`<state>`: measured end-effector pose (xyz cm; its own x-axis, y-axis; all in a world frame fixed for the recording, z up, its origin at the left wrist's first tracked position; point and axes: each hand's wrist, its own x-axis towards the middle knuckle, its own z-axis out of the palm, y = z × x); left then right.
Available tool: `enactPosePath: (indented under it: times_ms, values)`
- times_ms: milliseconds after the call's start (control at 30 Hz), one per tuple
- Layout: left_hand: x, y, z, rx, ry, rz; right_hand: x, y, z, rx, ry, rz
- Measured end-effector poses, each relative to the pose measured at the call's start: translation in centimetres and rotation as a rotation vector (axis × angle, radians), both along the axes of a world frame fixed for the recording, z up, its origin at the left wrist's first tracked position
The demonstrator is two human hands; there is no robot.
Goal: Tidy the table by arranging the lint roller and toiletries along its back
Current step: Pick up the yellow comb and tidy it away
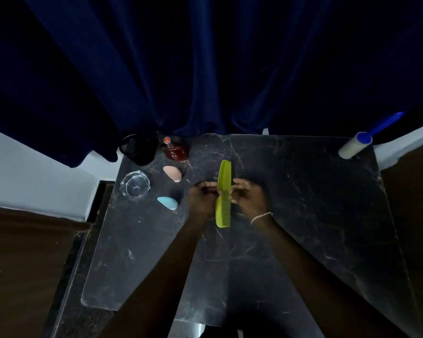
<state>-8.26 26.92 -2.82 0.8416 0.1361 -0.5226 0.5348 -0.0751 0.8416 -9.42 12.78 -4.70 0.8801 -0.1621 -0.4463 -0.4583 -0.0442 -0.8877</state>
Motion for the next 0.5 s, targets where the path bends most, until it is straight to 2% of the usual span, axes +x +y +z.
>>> enactPosePath:
  times_ms: [100,200,300,500]
  values:
    - [1.5,0.9,-1.8,0.116,-0.039,-0.055,1.3,1.4,-1.1,0.009,0.087,0.019]
    - [2.8,0.9,-3.1,0.129,-0.037,-0.012,2.5,2.5,-2.3,-0.073,0.127,0.021]
    - [3.6,1.3,-4.4,0.191,-0.038,-0.106,3.4,3.3,-2.9,-0.193,0.113,0.053]
    - [4.7,1.6,-5.8,0.175,-0.005,-0.184,4.8,4.0,-2.9,-0.369,0.058,0.114]
